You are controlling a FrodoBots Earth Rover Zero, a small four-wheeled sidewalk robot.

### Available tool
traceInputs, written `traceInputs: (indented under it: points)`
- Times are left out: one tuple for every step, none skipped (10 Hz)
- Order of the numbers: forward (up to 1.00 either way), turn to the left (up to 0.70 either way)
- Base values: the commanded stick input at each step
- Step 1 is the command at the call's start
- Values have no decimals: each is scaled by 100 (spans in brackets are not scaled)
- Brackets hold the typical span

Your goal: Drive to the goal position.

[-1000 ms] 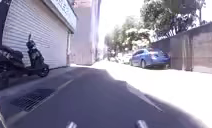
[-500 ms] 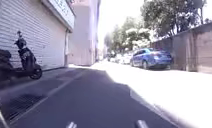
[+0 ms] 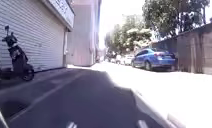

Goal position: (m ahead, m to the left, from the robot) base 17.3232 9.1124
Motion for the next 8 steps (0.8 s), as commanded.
traceInputs:
  points:
    - [70,-2]
    - [70,-10]
    - [70,-14]
    - [70,-11]
    - [70,0]
    - [70,0]
    - [70,0]
    - [70,0]
